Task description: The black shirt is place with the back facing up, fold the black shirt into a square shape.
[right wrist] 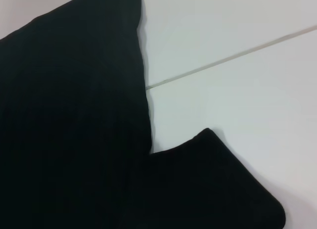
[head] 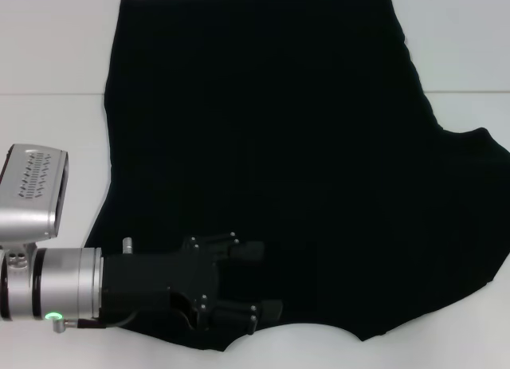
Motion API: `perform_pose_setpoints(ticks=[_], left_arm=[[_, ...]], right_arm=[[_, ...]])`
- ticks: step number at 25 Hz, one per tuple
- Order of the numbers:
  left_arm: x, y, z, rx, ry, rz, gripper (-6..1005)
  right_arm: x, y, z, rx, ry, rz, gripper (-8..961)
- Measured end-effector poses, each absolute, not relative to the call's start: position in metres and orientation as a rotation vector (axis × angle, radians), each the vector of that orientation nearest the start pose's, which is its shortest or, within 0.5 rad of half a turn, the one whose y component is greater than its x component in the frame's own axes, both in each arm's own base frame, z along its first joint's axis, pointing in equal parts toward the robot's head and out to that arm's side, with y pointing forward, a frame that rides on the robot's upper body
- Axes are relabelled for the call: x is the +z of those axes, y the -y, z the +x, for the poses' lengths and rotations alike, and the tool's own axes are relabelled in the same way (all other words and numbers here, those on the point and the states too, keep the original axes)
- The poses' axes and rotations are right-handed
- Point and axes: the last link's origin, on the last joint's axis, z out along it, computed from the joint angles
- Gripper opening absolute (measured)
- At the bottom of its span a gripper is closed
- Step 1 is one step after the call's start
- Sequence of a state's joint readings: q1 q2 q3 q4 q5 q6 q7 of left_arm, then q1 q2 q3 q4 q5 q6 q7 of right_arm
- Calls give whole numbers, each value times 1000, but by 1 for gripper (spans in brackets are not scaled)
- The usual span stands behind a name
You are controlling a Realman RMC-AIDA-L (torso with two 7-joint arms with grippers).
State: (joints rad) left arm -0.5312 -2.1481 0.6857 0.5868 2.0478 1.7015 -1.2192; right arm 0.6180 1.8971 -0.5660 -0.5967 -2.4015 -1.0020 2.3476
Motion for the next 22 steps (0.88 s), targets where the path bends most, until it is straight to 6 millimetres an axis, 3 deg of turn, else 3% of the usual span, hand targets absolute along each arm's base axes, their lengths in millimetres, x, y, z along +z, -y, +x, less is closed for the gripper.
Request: perform_pose_setpoints(ticks=[10, 15, 22], left_arm=[[-39, -295, -240, -863, 467, -2911, 932], [-39, -295, -241, -858, 472, -2907, 932], [-39, -295, -241, -857, 473, -2904, 932]], right_arm=[[87, -406, 350, 354, -1577, -1797, 7], [72, -418, 327, 380, -1559, -1860, 6], [34, -431, 280, 357, -1485, -2076, 5]])
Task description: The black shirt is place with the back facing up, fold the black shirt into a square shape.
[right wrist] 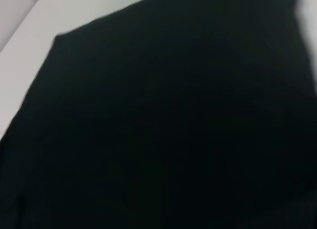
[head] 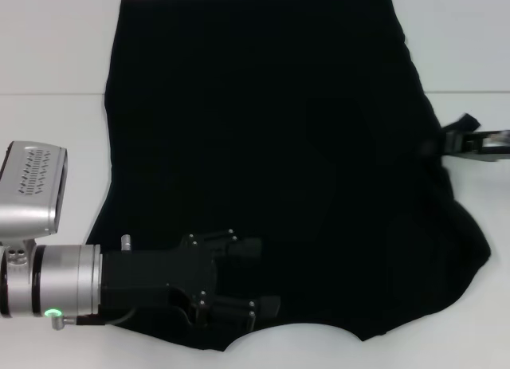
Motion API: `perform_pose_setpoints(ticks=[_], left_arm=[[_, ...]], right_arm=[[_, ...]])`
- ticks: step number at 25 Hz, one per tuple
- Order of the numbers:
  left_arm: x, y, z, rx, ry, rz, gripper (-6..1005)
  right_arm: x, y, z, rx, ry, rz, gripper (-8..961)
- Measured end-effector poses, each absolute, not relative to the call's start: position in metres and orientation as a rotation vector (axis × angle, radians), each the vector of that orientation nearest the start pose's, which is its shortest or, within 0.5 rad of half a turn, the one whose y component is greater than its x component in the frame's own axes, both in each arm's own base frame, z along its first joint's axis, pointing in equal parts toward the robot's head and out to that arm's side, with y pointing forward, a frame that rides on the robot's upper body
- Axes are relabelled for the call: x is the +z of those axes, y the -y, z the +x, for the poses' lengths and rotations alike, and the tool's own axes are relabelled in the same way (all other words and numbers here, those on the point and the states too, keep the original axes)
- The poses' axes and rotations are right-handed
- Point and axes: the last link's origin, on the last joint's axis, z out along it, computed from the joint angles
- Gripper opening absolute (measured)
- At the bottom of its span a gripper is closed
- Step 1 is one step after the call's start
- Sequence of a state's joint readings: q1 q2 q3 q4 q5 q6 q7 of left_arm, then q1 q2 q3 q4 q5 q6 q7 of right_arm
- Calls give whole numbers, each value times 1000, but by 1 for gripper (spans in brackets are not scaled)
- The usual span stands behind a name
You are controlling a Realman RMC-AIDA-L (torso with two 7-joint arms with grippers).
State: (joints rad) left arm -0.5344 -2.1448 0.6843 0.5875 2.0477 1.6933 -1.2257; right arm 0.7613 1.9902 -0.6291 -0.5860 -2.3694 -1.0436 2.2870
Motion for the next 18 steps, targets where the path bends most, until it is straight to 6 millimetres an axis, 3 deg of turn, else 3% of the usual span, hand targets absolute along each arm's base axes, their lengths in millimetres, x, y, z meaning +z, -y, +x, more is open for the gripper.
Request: perform_pose_setpoints(ticks=[7, 18], left_arm=[[-37, -298, -243, -851, 478, -2888, 932], [-29, -302, -248, -855, 517, -2839, 933]], right_arm=[[3, -435, 244, 299, -1441, -2217, 18], [6, -435, 234, 342, -1434, -2257, 156]])
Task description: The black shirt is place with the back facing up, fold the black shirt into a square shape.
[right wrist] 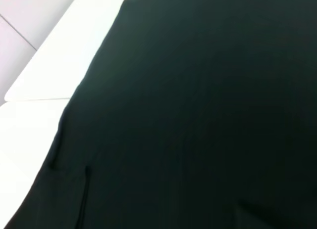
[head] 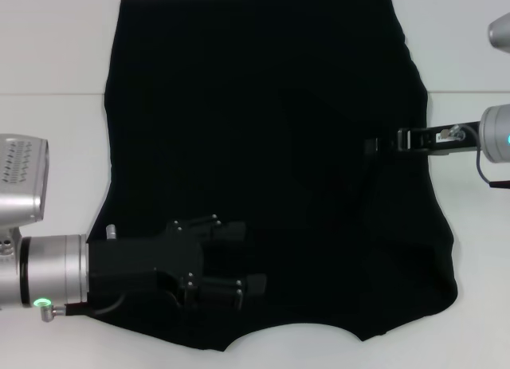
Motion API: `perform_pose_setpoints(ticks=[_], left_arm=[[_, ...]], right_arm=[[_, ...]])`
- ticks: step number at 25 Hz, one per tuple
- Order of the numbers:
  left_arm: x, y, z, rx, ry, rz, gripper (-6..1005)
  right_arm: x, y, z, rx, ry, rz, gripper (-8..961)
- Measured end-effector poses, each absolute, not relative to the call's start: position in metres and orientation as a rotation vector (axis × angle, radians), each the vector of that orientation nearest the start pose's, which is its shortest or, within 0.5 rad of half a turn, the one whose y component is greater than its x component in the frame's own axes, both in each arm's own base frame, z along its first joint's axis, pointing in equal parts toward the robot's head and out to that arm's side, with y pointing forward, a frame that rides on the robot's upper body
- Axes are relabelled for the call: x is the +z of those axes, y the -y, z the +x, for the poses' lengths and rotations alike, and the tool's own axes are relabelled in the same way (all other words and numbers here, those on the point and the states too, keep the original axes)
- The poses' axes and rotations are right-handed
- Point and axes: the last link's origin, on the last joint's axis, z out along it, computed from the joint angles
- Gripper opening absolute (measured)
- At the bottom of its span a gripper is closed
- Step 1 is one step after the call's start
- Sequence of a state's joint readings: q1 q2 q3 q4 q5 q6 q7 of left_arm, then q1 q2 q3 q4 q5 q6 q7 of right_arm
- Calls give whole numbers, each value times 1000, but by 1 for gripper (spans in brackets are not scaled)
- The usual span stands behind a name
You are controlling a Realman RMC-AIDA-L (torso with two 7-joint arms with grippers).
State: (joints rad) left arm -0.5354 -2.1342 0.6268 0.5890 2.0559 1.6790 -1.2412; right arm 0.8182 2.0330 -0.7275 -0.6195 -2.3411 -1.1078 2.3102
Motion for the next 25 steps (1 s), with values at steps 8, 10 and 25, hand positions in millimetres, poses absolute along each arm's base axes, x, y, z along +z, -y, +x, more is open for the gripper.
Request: perform_pose_setpoints(ticks=[8, 10, 25], left_arm=[[-26, -306, -247, -871, 556, -2821, 933], [-24, -306, -248, -876, 585, -2809, 933], [34, -286, -313, -593, 841, -2642, 933]], right_arm=[[15, -436, 235, 354, -1431, -2250, 320], [15, -434, 235, 360, -1430, -2270, 361], [7, -394, 237, 654, -1417, -2441, 940]])
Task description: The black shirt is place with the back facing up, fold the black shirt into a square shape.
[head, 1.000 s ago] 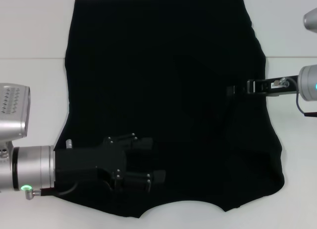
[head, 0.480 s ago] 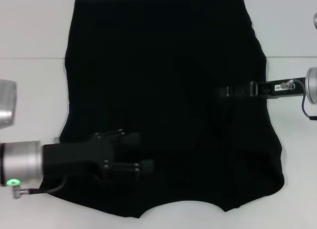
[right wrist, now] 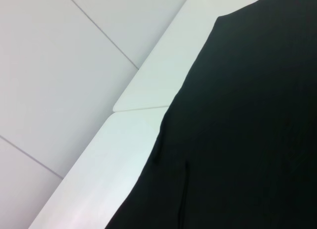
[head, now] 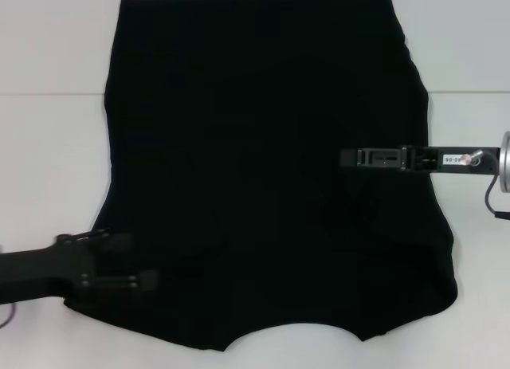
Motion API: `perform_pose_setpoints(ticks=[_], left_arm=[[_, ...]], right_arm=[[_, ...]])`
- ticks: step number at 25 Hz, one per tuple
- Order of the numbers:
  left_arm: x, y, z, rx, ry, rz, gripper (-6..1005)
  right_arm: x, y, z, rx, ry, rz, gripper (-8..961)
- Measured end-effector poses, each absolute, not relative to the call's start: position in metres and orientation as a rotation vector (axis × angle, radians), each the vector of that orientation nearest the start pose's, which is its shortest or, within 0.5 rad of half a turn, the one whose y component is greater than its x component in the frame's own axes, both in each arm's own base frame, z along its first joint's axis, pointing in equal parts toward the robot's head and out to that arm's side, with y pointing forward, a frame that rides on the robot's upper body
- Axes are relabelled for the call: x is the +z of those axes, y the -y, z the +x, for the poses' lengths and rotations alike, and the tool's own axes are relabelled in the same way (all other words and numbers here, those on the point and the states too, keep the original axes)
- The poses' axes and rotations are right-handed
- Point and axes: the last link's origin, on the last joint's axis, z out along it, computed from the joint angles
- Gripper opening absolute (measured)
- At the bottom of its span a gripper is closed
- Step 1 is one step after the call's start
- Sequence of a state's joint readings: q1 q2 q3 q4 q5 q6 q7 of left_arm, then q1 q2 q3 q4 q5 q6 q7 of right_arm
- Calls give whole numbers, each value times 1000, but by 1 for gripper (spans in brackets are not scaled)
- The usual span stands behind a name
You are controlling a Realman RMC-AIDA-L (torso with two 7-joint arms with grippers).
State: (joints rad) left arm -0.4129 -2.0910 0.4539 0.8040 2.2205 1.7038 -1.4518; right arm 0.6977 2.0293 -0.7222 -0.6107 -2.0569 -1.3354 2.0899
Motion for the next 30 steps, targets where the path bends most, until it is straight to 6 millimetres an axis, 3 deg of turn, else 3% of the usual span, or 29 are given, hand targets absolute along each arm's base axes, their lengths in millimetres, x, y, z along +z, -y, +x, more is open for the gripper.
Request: perform_pose_setpoints(ticks=[7, 14, 23, 30], left_arm=[[53, -291, -335, -457, 1163, -2481, 932], [61, -294, -342, -325, 1412, -2382, 932], [61, -291, -349, -242, 1522, -2330, 932], [60, -290, -349, -230, 1584, -2303, 932]], right_arm=[[-2, -396, 231, 658, -1403, -2446, 939], [-3, -393, 223, 664, -1318, -2523, 938], [-13, -369, 203, 669, -966, -2839, 938], [-19, -364, 194, 600, -900, -2943, 937]])
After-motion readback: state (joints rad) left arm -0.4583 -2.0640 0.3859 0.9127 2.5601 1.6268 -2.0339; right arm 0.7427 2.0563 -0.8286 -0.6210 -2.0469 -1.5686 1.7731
